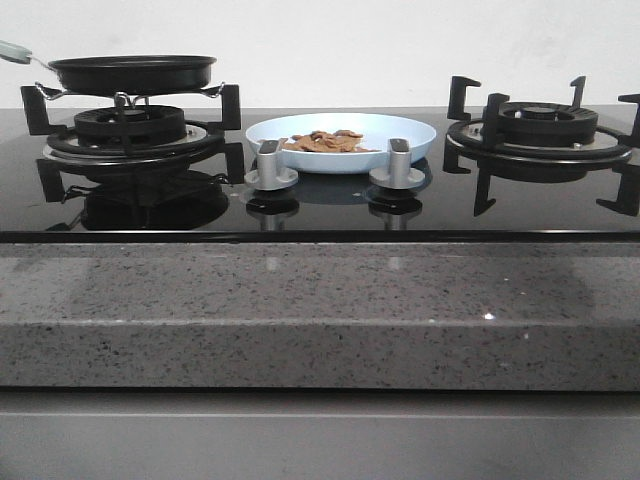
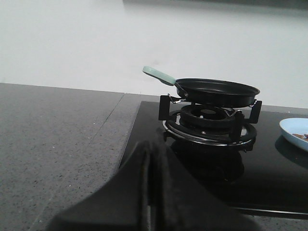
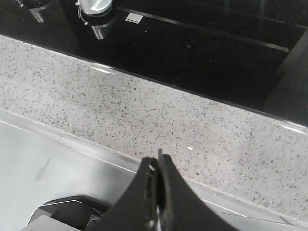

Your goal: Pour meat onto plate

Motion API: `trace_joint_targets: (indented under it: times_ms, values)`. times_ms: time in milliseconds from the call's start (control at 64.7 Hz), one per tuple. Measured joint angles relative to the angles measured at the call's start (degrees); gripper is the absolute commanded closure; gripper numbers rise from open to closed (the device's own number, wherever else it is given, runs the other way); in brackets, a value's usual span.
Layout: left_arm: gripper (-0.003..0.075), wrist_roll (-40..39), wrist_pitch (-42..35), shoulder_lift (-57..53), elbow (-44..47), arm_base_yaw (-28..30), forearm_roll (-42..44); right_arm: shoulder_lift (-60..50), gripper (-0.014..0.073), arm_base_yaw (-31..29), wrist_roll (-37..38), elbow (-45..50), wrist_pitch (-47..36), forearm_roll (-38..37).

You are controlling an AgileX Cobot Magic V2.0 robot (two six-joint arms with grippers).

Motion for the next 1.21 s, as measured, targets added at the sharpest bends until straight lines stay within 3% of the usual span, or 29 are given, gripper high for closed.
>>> trace_joint_targets:
  times_ms: [278,664,788,989,1205]
  values:
    - [0.0741,0.0,0.0,0.0,0.0,0.0,0.0,-1.4,0.0663,-0.1,-0.4,0.9,-1.3,-1.2]
    - [0.0741,0.0,0.0,0.0,0.0,0.0,0.0,-27.6,0.0663,-14.3,-1.3,25.7,-34.2,-4.4]
    - [0.0741,0.0,0.0,0.0,0.0,0.0,0.0,-34.2,0.0663,-16.0,-1.3,33.4,-41.2,-4.5]
    - [0.0741,0.0,0.0,0.0,0.0,0.0,0.0,-38.4,0.0663,-16.6,-1.3,41.4,-47.5,-4.5]
    - [0.0741,0.0,-0.1,0.0,0.0,0.0,0.0,-38.7,0.0663,-17.9,-1.3,42.6,-48.6,-4.5]
